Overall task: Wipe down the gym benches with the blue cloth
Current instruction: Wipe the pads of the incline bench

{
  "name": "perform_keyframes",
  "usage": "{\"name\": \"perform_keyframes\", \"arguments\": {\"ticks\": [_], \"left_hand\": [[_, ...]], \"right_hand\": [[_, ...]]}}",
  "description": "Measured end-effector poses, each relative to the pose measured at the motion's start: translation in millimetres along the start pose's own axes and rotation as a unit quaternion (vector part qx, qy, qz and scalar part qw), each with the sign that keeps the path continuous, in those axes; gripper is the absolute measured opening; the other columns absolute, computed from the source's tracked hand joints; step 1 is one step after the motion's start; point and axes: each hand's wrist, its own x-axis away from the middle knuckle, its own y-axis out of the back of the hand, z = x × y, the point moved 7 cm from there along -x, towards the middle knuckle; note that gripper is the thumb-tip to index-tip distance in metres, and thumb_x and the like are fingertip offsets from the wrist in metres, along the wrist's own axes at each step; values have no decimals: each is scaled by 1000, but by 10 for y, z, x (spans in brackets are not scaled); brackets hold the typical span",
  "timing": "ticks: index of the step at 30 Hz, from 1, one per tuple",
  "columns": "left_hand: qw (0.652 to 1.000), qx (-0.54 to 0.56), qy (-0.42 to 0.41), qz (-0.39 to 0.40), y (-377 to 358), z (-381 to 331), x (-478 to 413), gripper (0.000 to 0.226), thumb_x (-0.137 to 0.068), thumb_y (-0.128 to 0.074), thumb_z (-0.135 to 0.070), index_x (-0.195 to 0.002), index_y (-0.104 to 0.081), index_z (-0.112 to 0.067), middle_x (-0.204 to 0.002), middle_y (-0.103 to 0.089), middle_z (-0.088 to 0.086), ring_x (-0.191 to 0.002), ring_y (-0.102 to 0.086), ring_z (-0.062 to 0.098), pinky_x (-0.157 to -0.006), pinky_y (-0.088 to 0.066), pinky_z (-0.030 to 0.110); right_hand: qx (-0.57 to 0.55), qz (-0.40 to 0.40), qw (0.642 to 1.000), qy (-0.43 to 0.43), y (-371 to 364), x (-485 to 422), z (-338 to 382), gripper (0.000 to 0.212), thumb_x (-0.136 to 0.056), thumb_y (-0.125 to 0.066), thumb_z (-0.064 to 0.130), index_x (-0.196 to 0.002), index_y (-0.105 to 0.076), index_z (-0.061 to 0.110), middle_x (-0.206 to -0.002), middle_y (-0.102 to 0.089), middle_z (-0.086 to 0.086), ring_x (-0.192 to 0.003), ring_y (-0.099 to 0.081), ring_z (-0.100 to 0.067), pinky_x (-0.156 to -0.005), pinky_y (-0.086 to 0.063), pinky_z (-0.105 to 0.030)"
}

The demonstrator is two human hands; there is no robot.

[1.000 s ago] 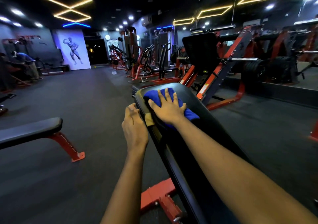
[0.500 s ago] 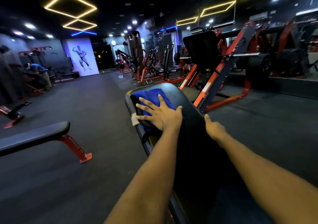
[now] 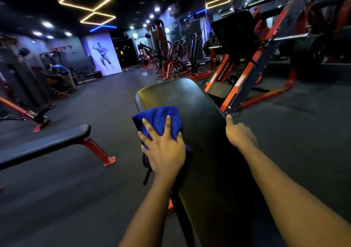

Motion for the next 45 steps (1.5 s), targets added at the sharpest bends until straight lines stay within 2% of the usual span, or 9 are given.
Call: {"name": "perform_keyframes", "arguments": {"ticks": [5, 9, 12, 18, 24, 31, 35, 40, 45], "left_hand": [[994, -101, -28, -12, 60, -156, -1025, 60, -94, -38, -59, -150, -18, -50, -163, 12, 8, -146, 6, 45, -115, -3, 63], [984, -147, -92, 43, 104, -318, -1682, 59, -95, -32, -57, -152, -19, -45, -164, 7, 5, -148, 8, 41, -115, 5, 63], [983, -128, -124, 37, 143, -302, -1472, 56, -97, -29, -53, -152, -20, -45, -165, 4, 1, -149, 9, 35, -116, 5, 62], [977, -56, -206, 22, 47, 111, -2, 55, -94, -25, -58, -148, -16, -54, -164, 4, -10, -148, 17, 20, -121, 7, 47], [973, -121, -196, 15, 80, -148, -911, 50, -94, -34, -59, -144, -25, -57, -163, -10, -6, -150, -1, 27, -118, -5, 58], [958, -178, -208, 90, -48, -762, -2061, 55, -94, -32, -58, -148, -20, -51, -164, -10, -2, -148, -10, 33, -116, -8, 61], [947, -185, -241, 104, -132, -821, -1803, 53, -98, -30, -54, -149, -17, -53, -165, -3, -5, -150, -3, 32, -117, -2, 60], [903, -178, -368, 130, -365, -895, -709, 55, -97, -28, -57, -148, -9, -56, -164, 4, -10, -150, 7, 27, -118, 5, 58], [900, -174, -375, 139, -384, -1073, -1223, 50, -96, -29, -59, -144, -15, -60, -164, -3, -10, -151, 1, 24, -117, -1, 59]], "right_hand": [[-4, -8, 1000, 3, 22, -12, 7, 83, -97, -11, 65, -141, -46, 4, -141, -49, -23, -129, -47, -39, -103, -35, -47], [-10, -17, 1000, 5, 31, -15, 9, 82, -97, -12, 66, -141, -47, 5, -140, -50, -23, -128, -48, -39, -101, -36, -47], [-15, -12, 1000, 0, 54, 32, 8, 81, -97, -13, 66, -140, -49, 6, -138, -51, -23, -126, -50, -39, -101, -38, -47], [-12, -17, 1000, -3, 84, 113, 11, 81, -97, -13, 65, -139, -49, 6, -138, -52, -22, -127, -49, -38, -100, -38, -45], [-17, -16, 1000, -5, 103, 122, 12, 80, -98, -12, 65, -140, -48, 7, -138, -52, -21, -125, -50, -37, -98, -38, -45], [0, -2, 1000, -15, 64, 20, 33, 79, -98, -12, 66, -136, -52, 9, -129, -58, -19, -115, -56, -34, -82, -38, -41], [-6, 0, 1000, -15, 55, 32, 28, 78, -98, -13, 65, -136, -52, 8, -130, -57, -20, -117, -55, -36, -88, -40, -44], [-23, -15, 1000, -9, 94, 74, 9, 75, -100, -13, 60, -141, -47, 7, -140, -51, -22, -127, -49, -38, -101, -38, -45], [-40, -11, 999, -13, 54, 9, -40, 68, -103, -15, 53, -140, -47, 6, -141, -50, -22, -128, -49, -37, -102, -38, -43]]}}
